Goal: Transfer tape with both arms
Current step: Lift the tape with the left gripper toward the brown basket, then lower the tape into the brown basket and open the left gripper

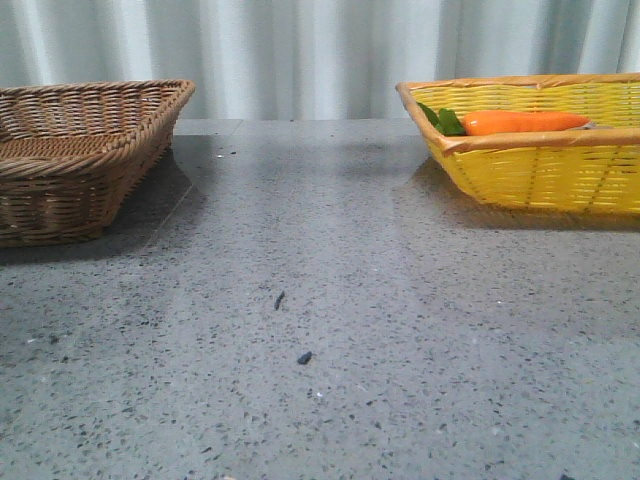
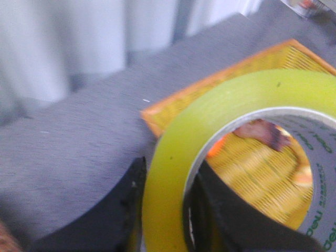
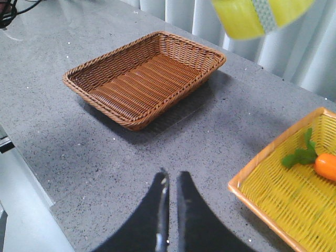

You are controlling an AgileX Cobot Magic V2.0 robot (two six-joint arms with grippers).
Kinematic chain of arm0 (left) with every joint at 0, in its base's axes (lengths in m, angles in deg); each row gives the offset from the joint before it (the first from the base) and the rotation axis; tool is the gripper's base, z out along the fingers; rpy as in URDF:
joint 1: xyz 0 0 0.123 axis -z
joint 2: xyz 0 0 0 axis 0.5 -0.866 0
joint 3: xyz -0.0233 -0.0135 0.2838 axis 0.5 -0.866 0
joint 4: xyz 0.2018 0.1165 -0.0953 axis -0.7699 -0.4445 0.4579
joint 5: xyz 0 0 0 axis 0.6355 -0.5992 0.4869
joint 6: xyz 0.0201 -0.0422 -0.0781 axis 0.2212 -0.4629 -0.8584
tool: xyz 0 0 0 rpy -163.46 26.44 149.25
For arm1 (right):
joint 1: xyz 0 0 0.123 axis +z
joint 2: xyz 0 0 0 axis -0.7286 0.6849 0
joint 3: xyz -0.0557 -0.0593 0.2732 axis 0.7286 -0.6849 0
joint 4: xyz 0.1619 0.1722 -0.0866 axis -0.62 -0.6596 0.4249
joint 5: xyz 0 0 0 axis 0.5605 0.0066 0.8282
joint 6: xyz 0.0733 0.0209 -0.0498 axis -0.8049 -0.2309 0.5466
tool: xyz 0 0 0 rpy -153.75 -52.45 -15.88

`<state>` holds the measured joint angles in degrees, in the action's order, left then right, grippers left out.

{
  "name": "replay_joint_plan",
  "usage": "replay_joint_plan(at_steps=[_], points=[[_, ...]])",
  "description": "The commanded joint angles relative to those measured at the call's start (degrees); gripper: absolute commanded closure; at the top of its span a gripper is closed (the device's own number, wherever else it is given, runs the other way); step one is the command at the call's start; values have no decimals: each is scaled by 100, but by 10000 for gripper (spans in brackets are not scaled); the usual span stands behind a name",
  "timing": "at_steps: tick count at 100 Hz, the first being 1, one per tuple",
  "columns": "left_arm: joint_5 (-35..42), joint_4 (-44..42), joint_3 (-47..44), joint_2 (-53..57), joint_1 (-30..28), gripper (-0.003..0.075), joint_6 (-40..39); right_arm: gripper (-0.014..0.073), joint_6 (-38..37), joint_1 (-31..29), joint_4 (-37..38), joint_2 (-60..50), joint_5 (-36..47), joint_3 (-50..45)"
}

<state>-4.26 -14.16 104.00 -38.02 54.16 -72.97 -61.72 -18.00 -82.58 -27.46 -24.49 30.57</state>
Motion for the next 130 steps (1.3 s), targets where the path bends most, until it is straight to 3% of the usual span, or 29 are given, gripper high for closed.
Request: replay_joint_plan(at_steps=[1, 24, 43, 76, 108, 118, 130], points=[[156, -156, 310, 495, -192, 741, -197, 640, 26, -22, -50, 9, 566, 122], [156, -727, -167, 808, -629, 741, -313, 640, 26, -22, -40, 9, 676, 122], [156, -1631, -1833, 1281, -837, 741, -313, 640, 26, -22, -40, 9, 582, 122], [409, -1871, -4145, 1349, -1123, 741, -324, 640, 26, -22, 7, 9, 612, 122], [1003, -1980, -4790, 1338, -1191, 736, -347, 640, 26, -22, 7, 9, 433, 122], [1003, -2103, -4800, 1338, -1191, 652, -351, 640, 26, -22, 7, 9, 433, 122], [827, -2328, -4800, 1338, -1191, 410, -652, 640, 26, -22, -26, 9, 433, 122]])
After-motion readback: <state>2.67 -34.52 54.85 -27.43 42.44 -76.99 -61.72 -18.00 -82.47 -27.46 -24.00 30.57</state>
